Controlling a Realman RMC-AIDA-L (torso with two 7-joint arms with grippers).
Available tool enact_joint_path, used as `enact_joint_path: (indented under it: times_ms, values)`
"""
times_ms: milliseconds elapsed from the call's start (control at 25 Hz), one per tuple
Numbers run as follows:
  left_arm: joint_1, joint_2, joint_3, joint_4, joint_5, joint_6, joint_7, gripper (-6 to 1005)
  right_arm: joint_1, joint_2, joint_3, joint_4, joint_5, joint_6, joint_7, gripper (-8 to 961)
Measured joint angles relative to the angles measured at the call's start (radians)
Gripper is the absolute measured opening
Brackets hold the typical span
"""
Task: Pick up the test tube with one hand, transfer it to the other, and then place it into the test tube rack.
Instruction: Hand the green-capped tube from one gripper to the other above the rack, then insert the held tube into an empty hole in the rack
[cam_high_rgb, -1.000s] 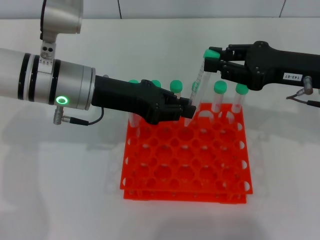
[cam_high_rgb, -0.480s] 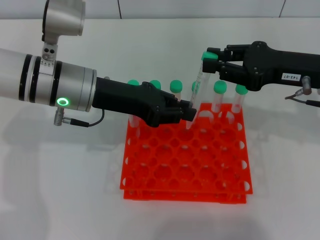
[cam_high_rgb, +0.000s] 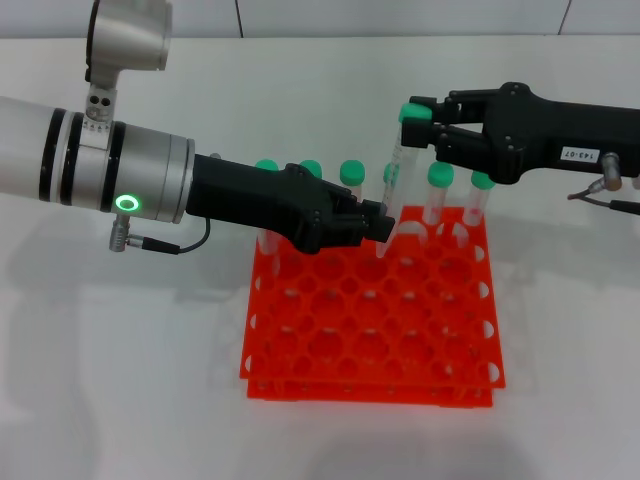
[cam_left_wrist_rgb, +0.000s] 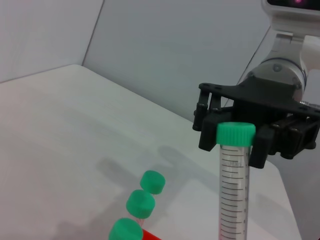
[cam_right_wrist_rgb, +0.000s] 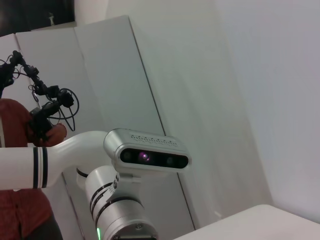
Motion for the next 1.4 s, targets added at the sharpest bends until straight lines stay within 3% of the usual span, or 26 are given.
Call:
enact_joint_path:
  times_ms: [400,1040,1400]
  values:
    - [-0.001,0.0,0.0,0.0,-0.003,0.008,-0.016,237,-0.002,0.0,-0.007,-0.009,0.001,-0.004,0.004,271]
    - [0.011,0.0,0.012,0.046,-0.005,0.034,-0.077,884,-0.008,0.0,-0.004,-0.009,0.0,-0.004,0.004,269]
    - [0.092,0.001,0.012,0.235,-0.002,0.063,-0.138,892,-0.012,-0.001,0.001,-0.009,0.007,-0.004,0.004,268]
